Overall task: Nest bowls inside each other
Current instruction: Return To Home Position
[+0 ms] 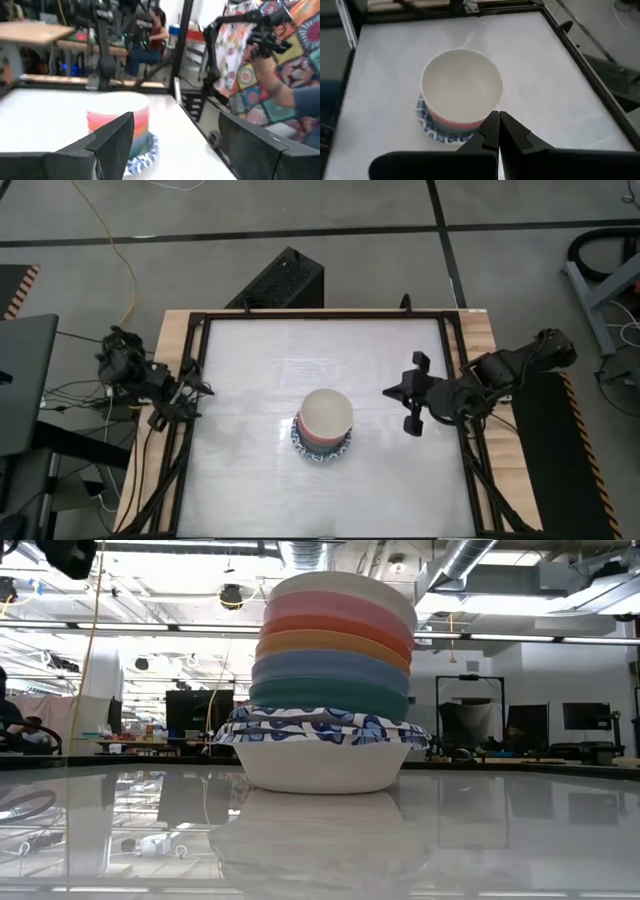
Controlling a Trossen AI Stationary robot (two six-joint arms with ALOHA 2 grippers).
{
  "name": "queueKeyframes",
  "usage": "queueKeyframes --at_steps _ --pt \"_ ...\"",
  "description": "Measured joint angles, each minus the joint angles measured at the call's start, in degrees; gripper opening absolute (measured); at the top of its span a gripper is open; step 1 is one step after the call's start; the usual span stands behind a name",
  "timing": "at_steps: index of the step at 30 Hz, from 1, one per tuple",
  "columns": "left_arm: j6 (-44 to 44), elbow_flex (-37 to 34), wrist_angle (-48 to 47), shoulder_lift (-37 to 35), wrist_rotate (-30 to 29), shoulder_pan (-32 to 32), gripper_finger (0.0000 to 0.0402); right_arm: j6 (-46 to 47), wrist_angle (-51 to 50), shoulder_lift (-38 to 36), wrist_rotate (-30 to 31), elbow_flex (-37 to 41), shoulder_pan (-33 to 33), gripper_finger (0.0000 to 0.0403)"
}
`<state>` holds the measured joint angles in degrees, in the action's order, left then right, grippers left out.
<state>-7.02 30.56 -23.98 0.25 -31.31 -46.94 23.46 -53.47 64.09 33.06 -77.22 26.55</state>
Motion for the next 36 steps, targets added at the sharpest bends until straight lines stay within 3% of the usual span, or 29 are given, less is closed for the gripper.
queueKeyframes --at_steps 3,5,8,10,12,15,22,36 --pt "1.82 -0.74 3.22 0.06 2.48 0.0 0.0279 -1.28 0.65 -0.43 0.44 0.03 -1.42 0.0022" --pt "4.75 -0.65 5.87 -0.02 8.2 0.0 0.0279 -1.45 1.98 -1.98 -1.15 0.36 -2.77 0.0022" --pt "6.71 0.17 7.63 -0.02 17.85 0.0 0.0279 -6.36 10.84 -6.07 -7.79 4.68 -3.88 0.0022" --pt "6.96 0.99 7.76 -0.04 20.01 -0.02 0.0279 -9.97 18.28 -9.58 -13.55 9.54 -4.33 0.0022" --pt "6.89 1.53 6.89 -0.04 19.04 -0.02 0.0279 -11.71 25.48 -13.53 -17.81 15.47 -4.93 0.0022" --pt "6.75 2.2 4.28 -0.04 15.94 0.0 0.0279 -13.25 35.14 -19.79 -19.28 24.35 -6.03 0.0022" --pt "2.16 2.21 -0.64 -0.04 15.79 0.0 0.0279 -12.66 50.87 -32.48 -24.35 43.03 -7.18 0.0022" --pt "2.79 -8.51 8.3 -0.13 14.93 0.0 0.0279 -14.43 64.08 -45.47 -26.35 62.27 -5.93 0.0022"
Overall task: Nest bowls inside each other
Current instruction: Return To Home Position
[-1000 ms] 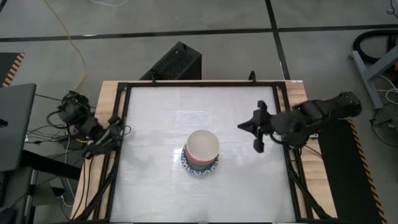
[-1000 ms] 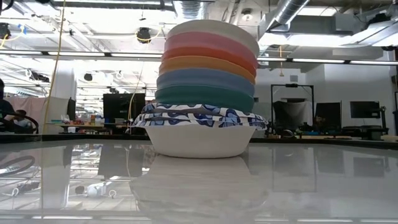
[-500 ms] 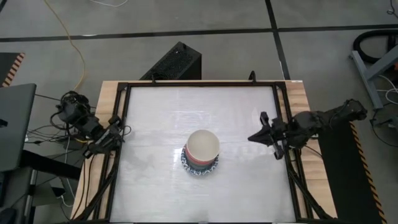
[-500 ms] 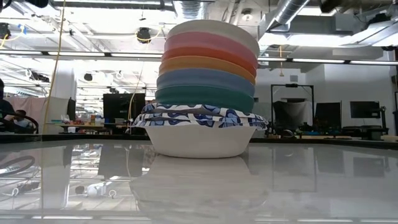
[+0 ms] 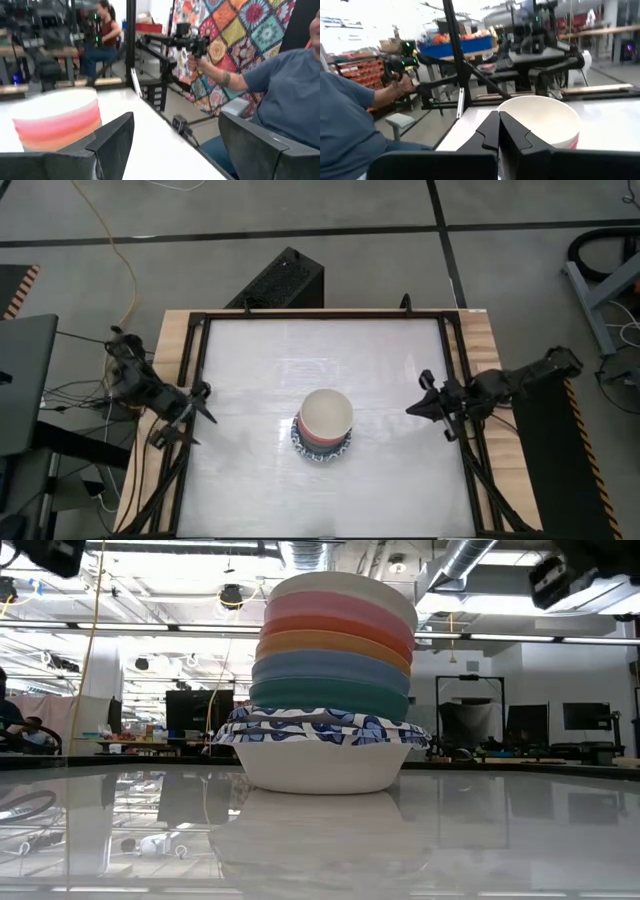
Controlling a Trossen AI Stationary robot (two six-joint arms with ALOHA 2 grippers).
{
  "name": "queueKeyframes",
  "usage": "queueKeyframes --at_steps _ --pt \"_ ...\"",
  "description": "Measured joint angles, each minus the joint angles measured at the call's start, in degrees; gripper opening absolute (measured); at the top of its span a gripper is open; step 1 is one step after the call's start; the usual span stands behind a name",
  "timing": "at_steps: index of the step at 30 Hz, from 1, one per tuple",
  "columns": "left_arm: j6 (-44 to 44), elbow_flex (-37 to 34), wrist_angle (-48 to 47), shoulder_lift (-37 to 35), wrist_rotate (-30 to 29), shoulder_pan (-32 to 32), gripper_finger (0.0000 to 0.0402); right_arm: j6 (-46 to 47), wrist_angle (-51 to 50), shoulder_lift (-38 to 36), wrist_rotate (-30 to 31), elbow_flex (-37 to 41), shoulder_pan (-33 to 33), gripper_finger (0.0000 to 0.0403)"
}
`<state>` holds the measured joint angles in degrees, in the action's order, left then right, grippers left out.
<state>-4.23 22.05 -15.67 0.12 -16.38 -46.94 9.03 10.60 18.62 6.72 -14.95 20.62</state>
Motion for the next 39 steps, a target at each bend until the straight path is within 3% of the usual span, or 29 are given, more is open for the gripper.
queueKeyframes --at_steps 12,18,25,32,39 --pt "-2.2 -13.0 11.69 0.02 -0.59 0.0 0.0279 -0.17 11.55 -8.26 -0.81 14.3 -0.11 0.0022" --pt "1.11 -15.59 17.03 0.0 5.03 0.0 0.0279 -1.2 10.43 -10.41 -0.83 14.5 -0.11 0.0022" --pt "1.25 -21.1 21.73 -0.02 5.51 0.04 0.0279 -1.99 9.38 -11.2 -0.83 14.53 -0.19 0.0022" --pt "0.55 -21.45 22.7 0.09 6.85 0.07 0.0279 -1.96 8.56 -11.2 -0.87 14.55 -0.19 0.0022" --pt "2.45 -21.47 20.94 0.07 1.29 0.24 0.0279 -0.87 3.05 -11.2 -0.73 14.59 -1.61 0.0022"
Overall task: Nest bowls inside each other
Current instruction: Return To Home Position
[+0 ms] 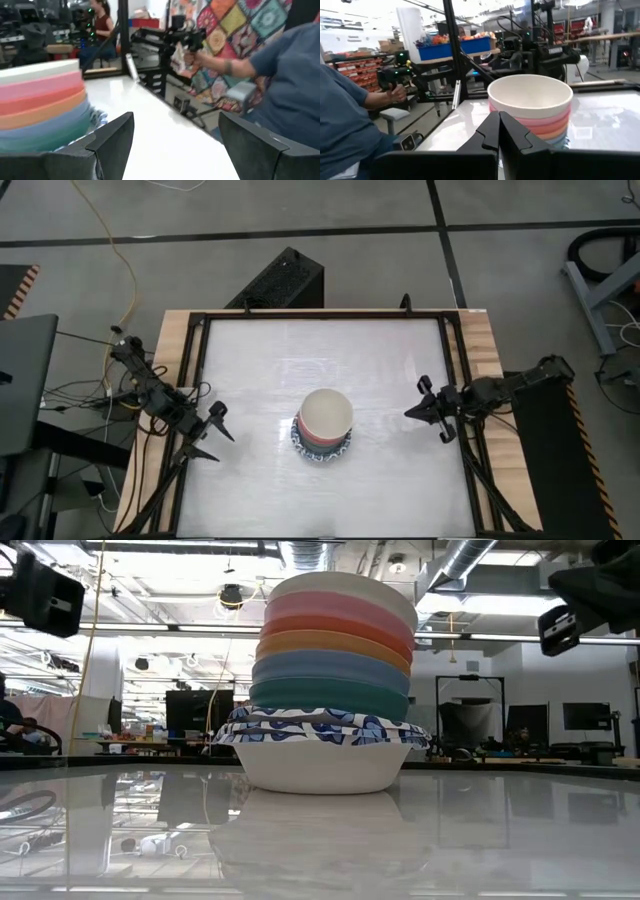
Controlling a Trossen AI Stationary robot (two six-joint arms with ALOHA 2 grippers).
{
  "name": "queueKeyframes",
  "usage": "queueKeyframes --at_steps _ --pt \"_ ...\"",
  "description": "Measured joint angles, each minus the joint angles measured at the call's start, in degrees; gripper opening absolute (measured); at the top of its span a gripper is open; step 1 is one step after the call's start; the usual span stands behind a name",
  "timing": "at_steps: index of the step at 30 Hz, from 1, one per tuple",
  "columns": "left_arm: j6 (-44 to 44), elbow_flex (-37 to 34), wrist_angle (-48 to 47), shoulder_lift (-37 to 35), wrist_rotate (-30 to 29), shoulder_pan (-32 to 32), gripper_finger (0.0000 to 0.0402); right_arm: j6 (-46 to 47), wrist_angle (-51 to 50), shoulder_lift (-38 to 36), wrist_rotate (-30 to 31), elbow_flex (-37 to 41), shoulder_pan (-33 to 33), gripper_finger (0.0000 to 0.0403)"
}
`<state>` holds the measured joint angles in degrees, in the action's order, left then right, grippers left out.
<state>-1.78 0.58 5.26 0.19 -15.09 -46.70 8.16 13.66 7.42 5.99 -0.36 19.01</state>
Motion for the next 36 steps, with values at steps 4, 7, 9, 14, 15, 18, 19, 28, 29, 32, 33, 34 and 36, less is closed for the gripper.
queueKeyframes --at_steps 4,7,9,14,15,18,19,28,29,32,33,34,36 --pt "1.14 -0.03 -1.25 0.12 0.04 1.07 0.0279 0.81 -0.68 0.0 0.06 0.0 -1.3 0.0022" --pt "1.49 -0.04 -1.25 0.02 1.5 2.06 0.0279 0.81 -1.69 0.02 0.06 0.0 -1.6 0.0022" --pt "1.03 -0.07 -1.29 0.02 2.4 2.7 0.0279 0.69 -1.75 0.0 0.06 0.02 -1.6 0.0022" --pt "2.35 -0.11 -1.68 0.02 2.99 3.54 0.0279 -2.28 -1.78 0.0 0.06 0.02 -1.6 0.0022" --pt "3.48 -0.11 -1.64 0.02 2.5 3.63 0.0279 -2.65 -1.79 0.0 0.06 0.02 -1.6 0.0022" --pt "7.49 -0.11 -1.45 0.02 0.93 3.69 0.0279 -3.75 -1.86 0.0 0.06 0.04 -1.6 0.0022" --pt "7.71 -0.13 -1.2 0.02 0.49 3.69 0.0279 -3.71 -1.84 0.0 0.06 0.04 -1.6 0.0022" --pt "4.19 -0.15 -1.06 0.57 -0.77 3.68 0.0279 -3.52 -5.93 0.04 0.09 0.07 -1.43 0.0022" --pt "4.48 -0.17 -0.88 0.57 -0.77 3.68 0.0279 -3.52 -6.97 0.04 0.3 0.07 -1.43 0.0022" --pt "7.03 -0.17 2.41 0.57 -0.75 3.67 0.0279 -3.52 -7.88 0.07 1.05 0.07 -1.43 0.0022" --pt "7.81 -0.2 3.94 0.54 -0.75 3.67 0.0279 -3.55 -7.76 0.04 1.35 0.07 -1.43 0.0022" --pt "8.73 -0.2 5.01 0.52 -0.73 3.67 0.0279 -3.56 -7.6 0.04 1.49 0.07 -1.43 0.0022" --pt "10.37 -0.2 6.3 0.52 -0.29 3.67 0.0279 -3.71 -7.7 0.05 1.55 0.07 -1.46 0.0022"
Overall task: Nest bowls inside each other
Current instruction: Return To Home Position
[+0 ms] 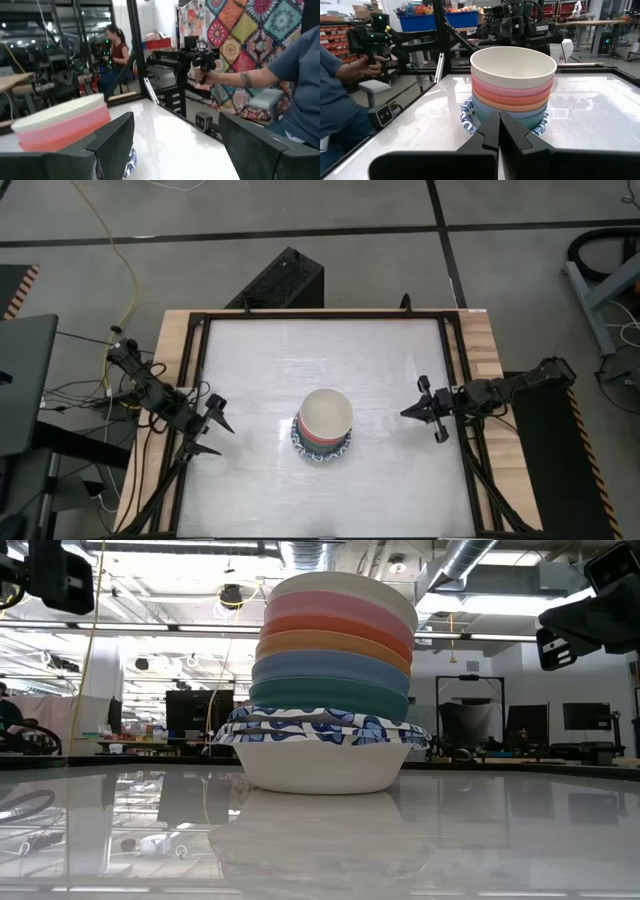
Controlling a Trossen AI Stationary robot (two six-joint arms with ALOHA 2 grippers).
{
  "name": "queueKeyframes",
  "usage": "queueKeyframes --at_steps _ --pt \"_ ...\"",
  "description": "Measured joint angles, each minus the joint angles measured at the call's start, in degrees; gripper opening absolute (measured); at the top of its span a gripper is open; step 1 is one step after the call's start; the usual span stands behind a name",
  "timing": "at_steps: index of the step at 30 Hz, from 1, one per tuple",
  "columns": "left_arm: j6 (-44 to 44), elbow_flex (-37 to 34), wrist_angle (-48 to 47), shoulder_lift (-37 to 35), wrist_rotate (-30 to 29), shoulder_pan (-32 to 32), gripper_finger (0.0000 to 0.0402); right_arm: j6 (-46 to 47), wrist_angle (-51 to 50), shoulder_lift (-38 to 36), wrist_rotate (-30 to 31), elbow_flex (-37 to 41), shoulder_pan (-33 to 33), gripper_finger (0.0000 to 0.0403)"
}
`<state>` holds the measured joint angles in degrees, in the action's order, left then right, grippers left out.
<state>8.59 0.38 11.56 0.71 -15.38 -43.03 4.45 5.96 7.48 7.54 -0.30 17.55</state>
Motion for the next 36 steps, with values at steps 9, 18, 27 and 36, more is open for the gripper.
queueKeyframes --at_steps 9,18,27,36 --pt "-3.36 0.53 -0.91 -0.56 0.72 0.0 0.0279 -0.46 -0.48 -0.01 0.02 0.02 -0.08 0.0022" --pt "-2.98 0.13 -3.8 -0.48 3.66 -0.02 0.0279 -0.42 -1.44 -0.01 0.02 0.02 -0.08 0.0022" --pt "-2.66 0.09 -6.2 -0.48 3.75 0.0 0.0279 -0.42 -1.45 0.0 0.02 0.04 -0.08 0.0022" --pt "1.7 0.04 -7.29 -0.48 -1.9 2.14 0.0279 -0.4 -1.45 0.0 0.02 0.04 -0.08 0.0022"
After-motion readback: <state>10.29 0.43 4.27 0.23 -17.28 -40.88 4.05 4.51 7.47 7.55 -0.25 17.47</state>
